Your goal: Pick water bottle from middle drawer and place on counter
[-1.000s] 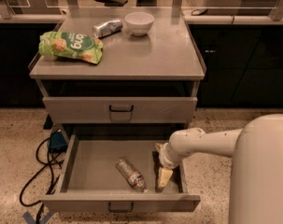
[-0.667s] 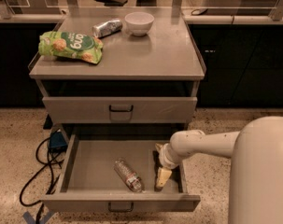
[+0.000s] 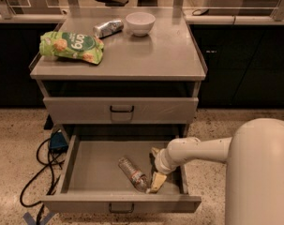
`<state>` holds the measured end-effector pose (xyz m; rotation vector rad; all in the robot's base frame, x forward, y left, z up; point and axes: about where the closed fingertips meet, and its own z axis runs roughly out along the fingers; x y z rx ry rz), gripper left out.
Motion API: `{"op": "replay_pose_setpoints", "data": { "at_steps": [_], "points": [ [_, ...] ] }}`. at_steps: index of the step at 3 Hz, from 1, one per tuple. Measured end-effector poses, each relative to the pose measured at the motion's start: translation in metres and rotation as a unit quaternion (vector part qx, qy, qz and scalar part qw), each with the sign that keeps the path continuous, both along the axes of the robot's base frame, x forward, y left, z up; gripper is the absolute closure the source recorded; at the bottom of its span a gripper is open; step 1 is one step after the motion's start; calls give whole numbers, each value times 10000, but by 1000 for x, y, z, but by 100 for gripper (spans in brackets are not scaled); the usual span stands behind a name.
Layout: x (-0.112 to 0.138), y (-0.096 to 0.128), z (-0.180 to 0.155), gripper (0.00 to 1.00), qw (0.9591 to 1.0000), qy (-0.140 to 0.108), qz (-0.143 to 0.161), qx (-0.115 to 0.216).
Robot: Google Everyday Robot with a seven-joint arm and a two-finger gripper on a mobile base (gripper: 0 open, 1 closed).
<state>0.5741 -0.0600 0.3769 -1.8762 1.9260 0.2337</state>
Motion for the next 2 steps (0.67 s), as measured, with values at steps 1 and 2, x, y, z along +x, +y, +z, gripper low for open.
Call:
{"op": "replay_pose_setpoints", "data": {
  "at_steps": [1, 2],
  "points": [
    [-18, 15, 9, 0, 9995, -85, 127, 289],
    [-50, 36, 38, 0, 9951, -370, 464, 793]
  ]
}}
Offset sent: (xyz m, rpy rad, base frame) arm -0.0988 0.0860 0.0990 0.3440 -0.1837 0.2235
